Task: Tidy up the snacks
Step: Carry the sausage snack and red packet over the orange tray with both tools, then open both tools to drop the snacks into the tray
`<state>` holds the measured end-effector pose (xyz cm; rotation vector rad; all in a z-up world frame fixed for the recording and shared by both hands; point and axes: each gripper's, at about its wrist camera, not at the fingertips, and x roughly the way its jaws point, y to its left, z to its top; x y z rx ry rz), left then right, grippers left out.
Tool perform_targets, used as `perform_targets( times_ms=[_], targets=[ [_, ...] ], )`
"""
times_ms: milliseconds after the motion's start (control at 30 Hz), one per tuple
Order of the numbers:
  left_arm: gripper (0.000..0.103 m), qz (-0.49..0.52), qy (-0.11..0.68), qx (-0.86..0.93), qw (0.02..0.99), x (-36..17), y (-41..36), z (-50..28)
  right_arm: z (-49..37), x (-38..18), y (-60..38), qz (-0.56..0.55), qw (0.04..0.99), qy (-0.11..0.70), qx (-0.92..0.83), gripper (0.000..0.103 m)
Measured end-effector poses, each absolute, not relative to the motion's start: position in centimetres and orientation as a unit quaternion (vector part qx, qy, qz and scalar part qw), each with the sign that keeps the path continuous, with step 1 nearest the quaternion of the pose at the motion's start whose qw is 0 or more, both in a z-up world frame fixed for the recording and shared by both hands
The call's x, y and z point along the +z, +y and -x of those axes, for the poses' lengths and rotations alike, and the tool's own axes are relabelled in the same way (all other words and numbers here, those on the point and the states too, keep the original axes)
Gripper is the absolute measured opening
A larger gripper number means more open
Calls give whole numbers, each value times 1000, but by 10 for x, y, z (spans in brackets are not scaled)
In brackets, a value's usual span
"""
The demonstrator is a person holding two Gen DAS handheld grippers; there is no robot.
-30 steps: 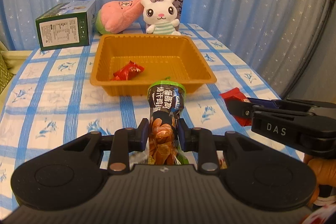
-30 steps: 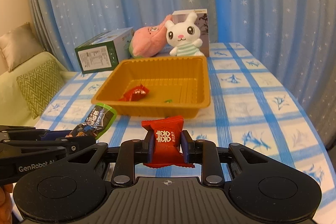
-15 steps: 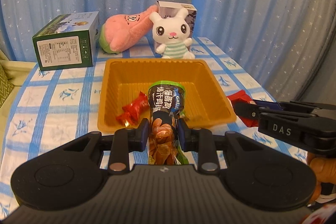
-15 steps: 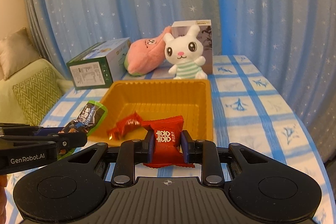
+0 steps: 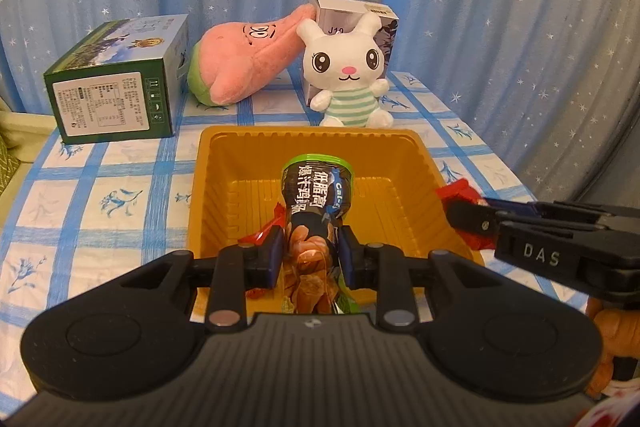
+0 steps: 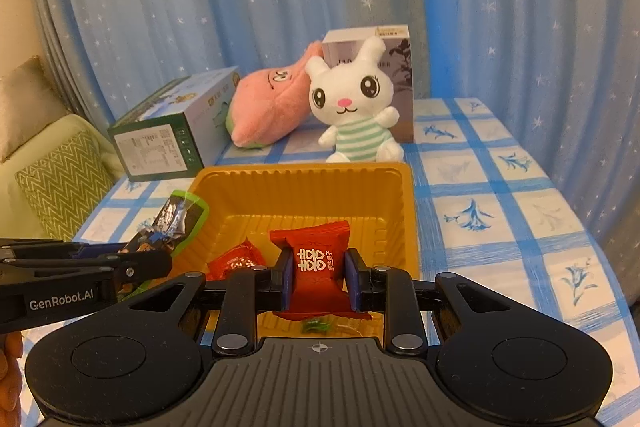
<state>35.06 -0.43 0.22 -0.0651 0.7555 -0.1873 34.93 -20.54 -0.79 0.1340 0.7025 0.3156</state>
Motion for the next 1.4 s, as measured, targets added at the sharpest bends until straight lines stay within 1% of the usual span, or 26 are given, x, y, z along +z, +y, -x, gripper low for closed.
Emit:
perform_targets(
  times_ms=[433, 533, 567, 600, 900, 1267, 1300, 1333, 1367, 1400],
  targets=[
    [26, 32, 381, -101, 918, -13, -10, -382, -368, -12, -209, -86, 921, 350, 144, 27],
    [26, 40, 373, -101, 921, -16, -9, -387, -368, -15, -211, -89, 920, 354, 141, 27],
    [30, 43, 367, -97, 924, -16, -8, -387, -368, -16, -212, -91, 919, 356, 140, 27],
    [31, 45, 364, -95, 925, -16, -6, -387, -368, -16, -214, -92, 919, 356, 140, 27],
    [31, 62, 365, -88, 925, -16, 9, -374, -367, -19, -220, -99, 918, 360, 136, 27],
    [34, 71, 370, -86, 922, -18, 17, -364, -374, -13, -208, -102, 918, 355, 145, 27],
    [35, 71, 369, -86, 923, -18, 17, -363, -375, -12, -208, -107, 917, 352, 151, 29],
    [38, 69, 367, -86, 924, -17, 17, -361, -377, -13, -208, -114, 915, 353, 157, 33],
    [40, 65, 365, -87, 925, -16, 16, -359, -378, -12, -209, -121, 914, 354, 157, 53],
    [40, 62, 363, -88, 926, -15, 16, -356, -377, -12, -212, -129, 915, 350, 155, 72]
  ],
)
